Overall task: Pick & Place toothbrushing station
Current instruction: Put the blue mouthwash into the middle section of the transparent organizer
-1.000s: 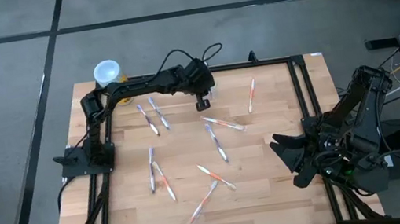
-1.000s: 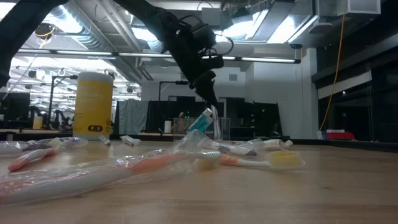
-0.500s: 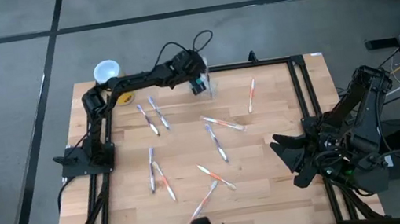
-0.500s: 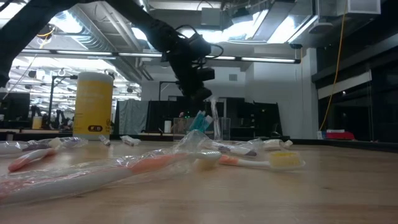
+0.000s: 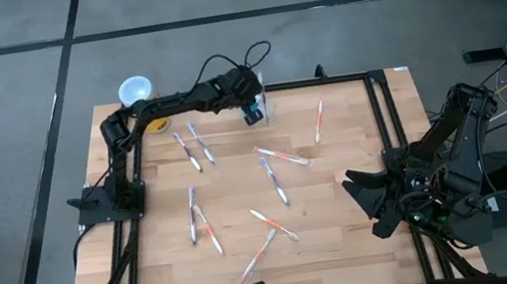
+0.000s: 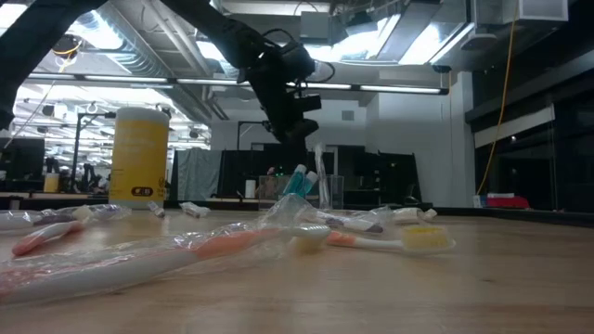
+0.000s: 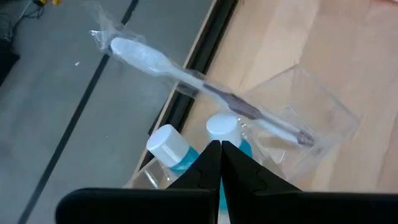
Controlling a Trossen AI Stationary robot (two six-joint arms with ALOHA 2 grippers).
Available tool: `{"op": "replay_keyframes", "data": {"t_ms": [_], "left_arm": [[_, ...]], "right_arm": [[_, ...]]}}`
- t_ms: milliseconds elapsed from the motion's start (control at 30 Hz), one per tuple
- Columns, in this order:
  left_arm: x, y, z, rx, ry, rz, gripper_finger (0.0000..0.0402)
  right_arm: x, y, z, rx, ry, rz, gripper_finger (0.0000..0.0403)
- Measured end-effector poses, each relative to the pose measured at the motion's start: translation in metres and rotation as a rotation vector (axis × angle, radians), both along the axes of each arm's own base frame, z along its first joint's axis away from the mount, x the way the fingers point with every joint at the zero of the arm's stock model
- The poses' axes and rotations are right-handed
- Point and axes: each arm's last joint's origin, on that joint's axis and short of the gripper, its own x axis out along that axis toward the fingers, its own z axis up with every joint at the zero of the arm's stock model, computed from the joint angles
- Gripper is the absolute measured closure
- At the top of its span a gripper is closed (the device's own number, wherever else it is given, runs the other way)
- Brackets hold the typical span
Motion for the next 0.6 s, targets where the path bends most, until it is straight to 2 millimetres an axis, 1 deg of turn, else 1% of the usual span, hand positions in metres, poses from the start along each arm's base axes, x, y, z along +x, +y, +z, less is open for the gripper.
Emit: {"op": "replay_keyframes", "data": {"t_ms": [67,200,433,600], "left_arm": [[0.001,0.001,0.002,0.011,-0.023,0.012,0.0396],[0.003,0.005,0.012,0.063,-0.097,0.038,0.0396],[-0.004,0.020,0.009,0.052,-0.113,0.090,0.0396],[-0.009,0.035,0.013,0.061,-0.175,0.109,0.0396]], "right_arm": [[0.000,0.000,0.000,0.000,0.000,0.000,0.0190],[0.000,0.000,0.000,0.003,-0.002,0.000,0.0190],[0.000,0.000,0.000,0.004,-0.002,0.000,0.0190],[0.000,0.000,0.000,0.001,0.000,0.000,0.0190]]}}
